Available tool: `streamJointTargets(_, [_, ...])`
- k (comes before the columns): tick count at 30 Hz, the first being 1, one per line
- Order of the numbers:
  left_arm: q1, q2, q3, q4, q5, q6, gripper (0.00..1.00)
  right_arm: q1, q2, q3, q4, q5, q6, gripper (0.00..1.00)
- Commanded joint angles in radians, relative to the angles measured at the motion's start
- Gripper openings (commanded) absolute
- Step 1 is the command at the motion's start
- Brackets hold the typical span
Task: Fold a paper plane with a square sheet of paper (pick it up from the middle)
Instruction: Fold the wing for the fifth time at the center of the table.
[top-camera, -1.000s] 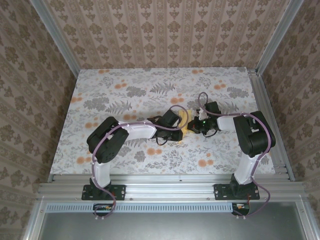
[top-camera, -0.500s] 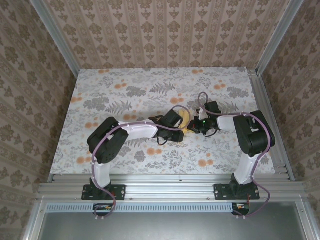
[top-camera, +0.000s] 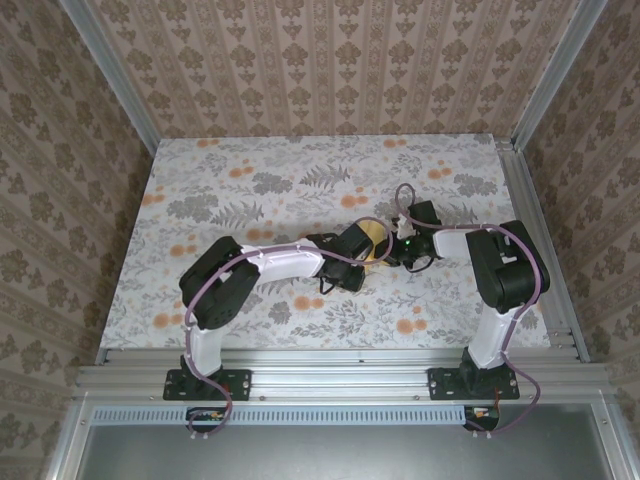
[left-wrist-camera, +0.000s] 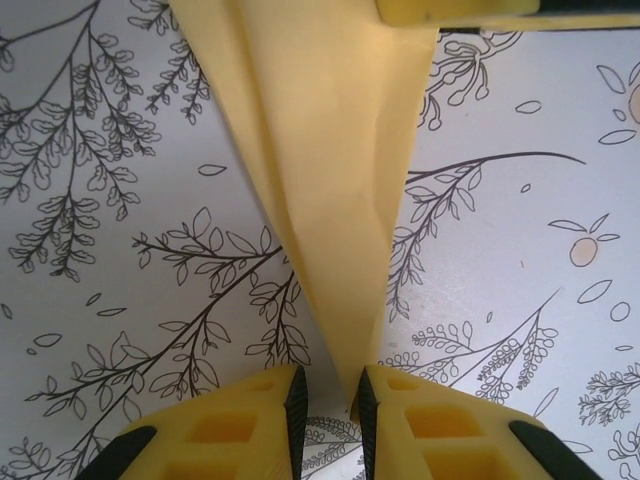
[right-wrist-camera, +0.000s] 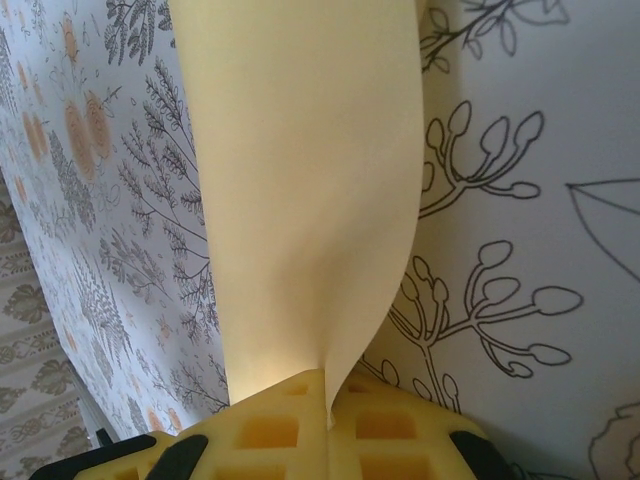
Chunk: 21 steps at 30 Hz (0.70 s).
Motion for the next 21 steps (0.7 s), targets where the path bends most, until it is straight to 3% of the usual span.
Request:
streamJointTargets(1, [-0.008,0.034,0.007,-0.094,-0.040,0.036,0.23,0.018,0.014,0.020,-0.043,0.035,-0.021,0.00])
streamJointTargets(21, [-0.012,0.062,0.003,-0.122,-0.081,0.083,0.16,0.042,0.003,0.110,-0.141,0.094,-0.084,0.00])
